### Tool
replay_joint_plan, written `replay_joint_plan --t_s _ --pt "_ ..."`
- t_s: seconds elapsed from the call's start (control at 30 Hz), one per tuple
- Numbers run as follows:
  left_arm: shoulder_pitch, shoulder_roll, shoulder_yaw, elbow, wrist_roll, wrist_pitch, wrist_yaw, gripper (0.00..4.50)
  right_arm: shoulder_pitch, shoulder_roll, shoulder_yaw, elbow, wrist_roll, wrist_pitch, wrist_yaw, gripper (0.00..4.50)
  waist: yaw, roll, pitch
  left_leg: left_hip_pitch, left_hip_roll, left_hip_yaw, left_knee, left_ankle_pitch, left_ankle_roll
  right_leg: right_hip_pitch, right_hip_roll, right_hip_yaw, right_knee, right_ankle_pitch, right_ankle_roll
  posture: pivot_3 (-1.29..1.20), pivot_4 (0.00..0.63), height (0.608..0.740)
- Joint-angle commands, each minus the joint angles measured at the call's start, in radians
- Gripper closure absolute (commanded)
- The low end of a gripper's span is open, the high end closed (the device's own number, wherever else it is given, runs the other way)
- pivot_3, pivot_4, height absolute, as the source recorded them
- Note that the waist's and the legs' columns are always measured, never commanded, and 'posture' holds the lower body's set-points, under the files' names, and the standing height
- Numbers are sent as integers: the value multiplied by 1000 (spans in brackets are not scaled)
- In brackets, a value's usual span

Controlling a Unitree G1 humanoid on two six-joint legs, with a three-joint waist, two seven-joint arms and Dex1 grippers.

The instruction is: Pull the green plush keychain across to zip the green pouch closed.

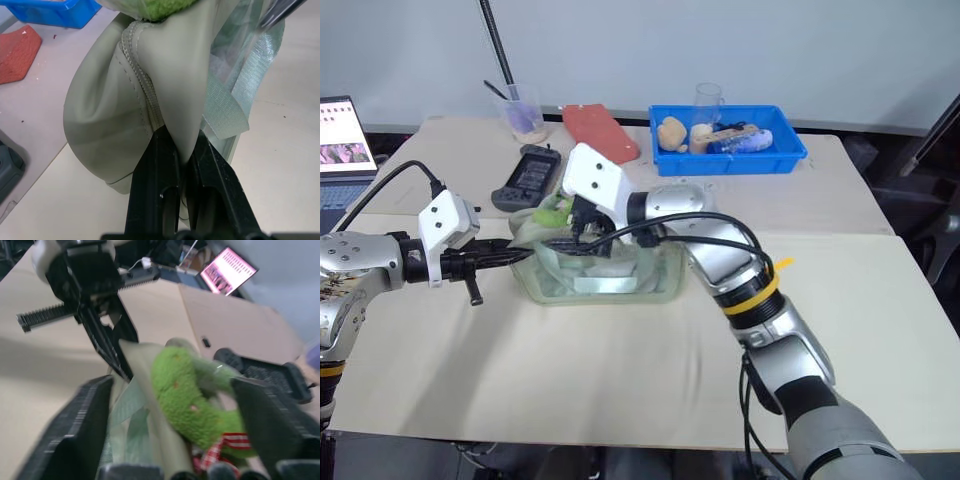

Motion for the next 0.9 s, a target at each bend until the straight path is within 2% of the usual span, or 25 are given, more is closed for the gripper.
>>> replay_joint_plan --t_s 0.03,0.27,0.3,0.63,0.9 --pt "-7 9 6 -9 5 -9 -5 4500 -37 7 -24 -18 1 -25 20 1897 -1 0 0 0 0 0 0 0 0 0 0 0 0 0 0 0 150 740" --pt "-4 6 6 -10 7 -11 -1 4500 -25 15 -53 -35 33 9 37 4328 -1 0 0 0 0 0 0 0 0 0 0 0 0 0 0 0 150 740" --pt "-7 7 5 -7 8 -13 -3 4500 -27 19 -68 -42 52 31 35 4464 -1 0 0 0 0 0 0 0 0 0 0 0 0 0 0 0 150 740" --pt "-22 4 -13 22 22 -33 -7 4500 -52 30 -225 -34 166 217 -44 4464 -2 0 0 0 0 0 0 0 0 0 0 0 0 0 0 0 150 740" --pt "-36 5 -29 42 27 -49 -4 4500 -35 18 -215 -51 180 223 -64 4464 -3 0 0 -1 0 0 0 0 0 -1 1 0 0 0 0 0 150 740"
